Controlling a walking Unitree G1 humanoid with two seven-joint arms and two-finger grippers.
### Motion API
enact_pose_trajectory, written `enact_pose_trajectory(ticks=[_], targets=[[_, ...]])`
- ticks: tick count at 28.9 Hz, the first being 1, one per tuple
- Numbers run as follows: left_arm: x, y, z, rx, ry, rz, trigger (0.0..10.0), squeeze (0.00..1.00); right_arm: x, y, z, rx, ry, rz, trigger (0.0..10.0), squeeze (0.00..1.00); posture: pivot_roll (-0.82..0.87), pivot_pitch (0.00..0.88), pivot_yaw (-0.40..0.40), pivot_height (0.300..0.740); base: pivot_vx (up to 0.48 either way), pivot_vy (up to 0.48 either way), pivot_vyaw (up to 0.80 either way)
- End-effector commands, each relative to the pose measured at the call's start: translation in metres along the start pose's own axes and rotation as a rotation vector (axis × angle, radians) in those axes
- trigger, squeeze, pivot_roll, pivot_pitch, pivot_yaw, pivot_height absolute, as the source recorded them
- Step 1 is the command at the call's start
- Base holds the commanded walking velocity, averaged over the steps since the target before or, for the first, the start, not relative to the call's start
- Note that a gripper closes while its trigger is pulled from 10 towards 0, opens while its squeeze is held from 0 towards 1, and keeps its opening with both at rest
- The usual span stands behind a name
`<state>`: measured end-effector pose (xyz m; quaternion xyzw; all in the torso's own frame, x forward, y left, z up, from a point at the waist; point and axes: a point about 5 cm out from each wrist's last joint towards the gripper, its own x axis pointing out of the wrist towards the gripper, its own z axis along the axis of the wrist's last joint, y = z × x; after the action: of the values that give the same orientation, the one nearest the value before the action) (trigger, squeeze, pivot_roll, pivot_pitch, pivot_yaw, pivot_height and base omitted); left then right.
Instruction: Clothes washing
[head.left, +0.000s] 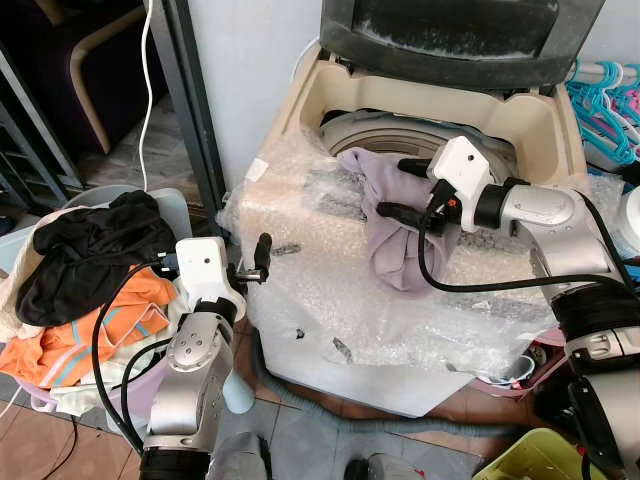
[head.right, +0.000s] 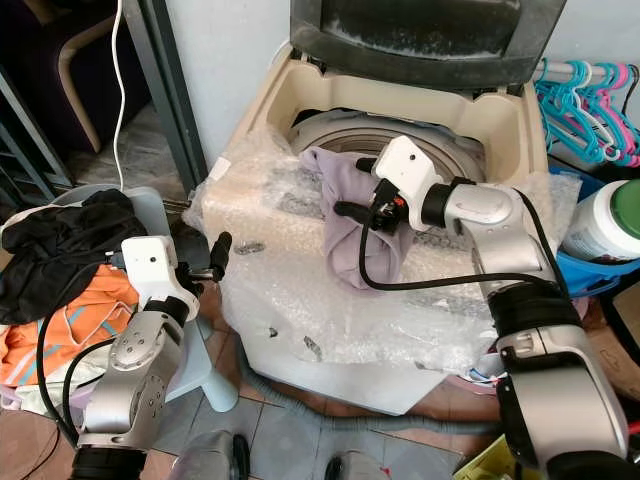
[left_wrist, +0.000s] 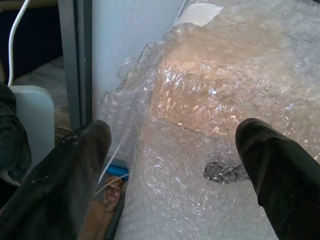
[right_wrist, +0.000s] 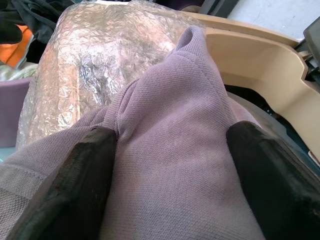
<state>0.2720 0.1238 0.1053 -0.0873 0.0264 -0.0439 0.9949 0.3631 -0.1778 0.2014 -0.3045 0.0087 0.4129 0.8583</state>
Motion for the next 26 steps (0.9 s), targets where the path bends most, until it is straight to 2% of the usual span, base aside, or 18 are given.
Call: enact_pose_trajectory(ticks=[1, 4, 6, 10, 12, 16, 17, 18, 19, 20, 23, 24, 26], targets=[[0.000, -0.001, 0.001, 0.010, 0.002, -0.005, 10.0, 0.00, -0.005, -0.015, -0.013, -0.033, 0.119, -0.153, 10.0, 1.00, 0.04, 0.065, -0.020, 0.740, 0.000, 0.000, 0.00], [0.000, 0.000, 0.001, 0.012, 0.002, -0.001, 10.0, 0.00, -0.007, -0.036, -0.005, -0.023, 0.101, -0.361, 10.0, 1.00, 0.04, 0.065, -0.020, 0.740, 0.000, 0.000, 0.00], [0.000, -0.001, 0.001, 0.012, 0.003, -0.002, 10.0, 0.00, -0.009, -0.047, 0.006, -0.043, 0.042, -0.472, 10.0, 1.00, 0.04, 0.065, -0.019, 0.740, 0.000, 0.000, 0.00], [0.000, -0.001, 0.001, 0.013, 0.004, -0.003, 10.0, 0.00, -0.009, -0.050, 0.013, -0.032, 0.002, -0.508, 10.0, 1.00, 0.04, 0.065, -0.019, 0.740, 0.000, 0.000, 0.00], [0.001, -0.001, 0.001, 0.013, 0.005, -0.004, 10.0, 0.00, -0.010, -0.056, 0.027, -0.033, -0.089, -0.579, 10.0, 1.00, 0.04, 0.066, -0.021, 0.740, 0.000, 0.000, 0.00], [0.001, -0.002, 0.001, 0.013, 0.005, -0.004, 10.0, 0.00, -0.011, -0.058, 0.031, -0.035, -0.118, -0.606, 10.0, 1.00, 0.04, 0.066, -0.021, 0.740, 0.000, 0.000, 0.00], [0.001, -0.001, 0.001, 0.013, 0.004, -0.001, 10.0, 0.00, -0.009, -0.057, 0.041, 0.008, -0.204, -0.605, 10.0, 1.00, 0.04, 0.066, -0.024, 0.740, 0.000, 0.000, 0.00], [0.001, -0.001, 0.001, 0.011, 0.004, 0.003, 10.0, 0.00, -0.006, -0.054, 0.049, 0.051, -0.273, -0.576, 10.0, 0.08, 0.03, 0.063, -0.024, 0.740, 0.000, 0.000, 0.00], [0.001, 0.000, 0.001, 0.007, 0.003, 0.017, 10.0, 0.00, -0.001, -0.047, 0.055, 0.113, -0.340, -0.535, 10.0, 0.00, 0.03, 0.063, -0.025, 0.740, 0.000, 0.000, 0.00], [0.001, 0.001, 0.000, 0.003, 0.000, 0.032, 10.0, 0.00, 0.005, -0.039, 0.059, 0.171, -0.395, -0.504, 10.0, 0.00, 0.03, 0.063, -0.025, 0.740, 0.000, 0.000, 0.00], [0.002, 0.003, -0.001, 0.011, 0.012, 0.060, 10.0, 0.00, 0.010, -0.029, 0.058, 0.204, -0.412, -0.487, 10.0, 0.00, 0.03, 0.061, -0.026, 0.740, 0.000, 0.000, 0.00], [0.004, 0.003, 0.003, 0.001, -0.009, 0.067, 10.0, 0.00, 0.020, -0.005, 0.057, 0.232, -0.428, -0.454, 10.0, 0.00, 0.03, 0.059, -0.026, 0.740, 0.000, 0.000, 0.00], [0.005, 0.003, 0.005, 0.004, -0.021, 0.070, 10.0, 0.00, 0.023, 0.006, 0.057, 0.219, -0.436, -0.458, 10.0, 0.00, 0.03, 0.059, -0.021, 0.740, 0.000, 0.000, 0.00]])
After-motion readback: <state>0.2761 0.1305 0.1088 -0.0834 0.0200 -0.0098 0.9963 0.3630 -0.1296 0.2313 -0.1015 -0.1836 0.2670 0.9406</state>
